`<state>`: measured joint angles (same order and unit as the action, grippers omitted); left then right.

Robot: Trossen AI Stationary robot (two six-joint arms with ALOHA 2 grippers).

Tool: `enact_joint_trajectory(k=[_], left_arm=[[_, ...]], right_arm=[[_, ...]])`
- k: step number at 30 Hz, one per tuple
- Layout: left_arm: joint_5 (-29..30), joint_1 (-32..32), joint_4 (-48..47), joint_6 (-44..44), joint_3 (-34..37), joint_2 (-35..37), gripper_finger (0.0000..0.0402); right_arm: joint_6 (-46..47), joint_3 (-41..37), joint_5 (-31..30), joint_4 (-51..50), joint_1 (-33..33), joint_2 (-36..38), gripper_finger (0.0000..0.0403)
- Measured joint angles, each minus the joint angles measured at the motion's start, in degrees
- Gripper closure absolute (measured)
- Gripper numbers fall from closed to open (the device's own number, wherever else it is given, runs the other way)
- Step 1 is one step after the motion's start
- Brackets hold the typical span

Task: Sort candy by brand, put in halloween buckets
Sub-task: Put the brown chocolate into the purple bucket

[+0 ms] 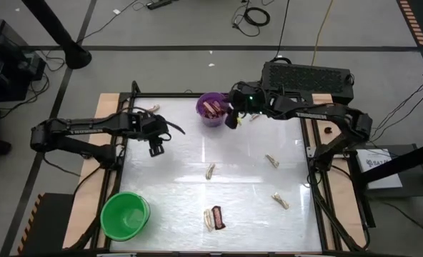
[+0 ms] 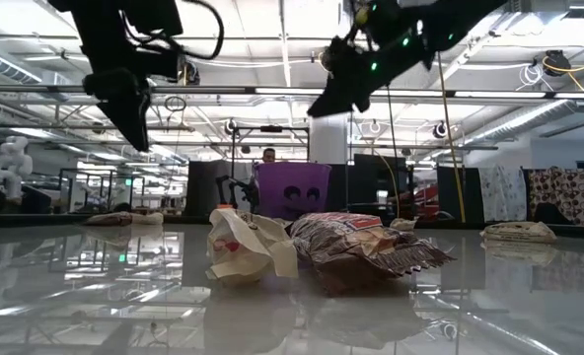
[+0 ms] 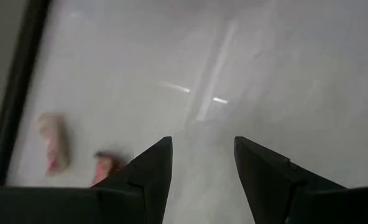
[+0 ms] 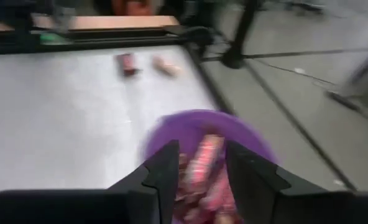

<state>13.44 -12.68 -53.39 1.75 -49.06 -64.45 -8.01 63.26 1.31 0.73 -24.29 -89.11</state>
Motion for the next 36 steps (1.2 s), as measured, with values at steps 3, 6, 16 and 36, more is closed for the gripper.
enact_joint_trajectory(k=[3,6,16,36], left_arm=[[1.66,-4.86,0.13,3.61,0.0,-0.57,0.0221],[1.01,-9.93,2.33,4.52,-0.02,-4.39,0.0221],[4.93,-18.48,-4.11,6.55,-6.59,-24.79,0.0221],[15.16,-23.12,-7.2,2.3,-11.15,-43.17,0.0221]], right_arm=[[0.63,0.0,4.05,-4.22,2.74,2.99,0.0276],[2.18,0.0,8.05,-7.98,5.87,4.99,0.0275],[-1.65,-0.02,10.86,-23.75,14.36,5.41,0.0275],[-2.62,-0.02,10.81,-24.29,15.95,5.43,0.0275]])
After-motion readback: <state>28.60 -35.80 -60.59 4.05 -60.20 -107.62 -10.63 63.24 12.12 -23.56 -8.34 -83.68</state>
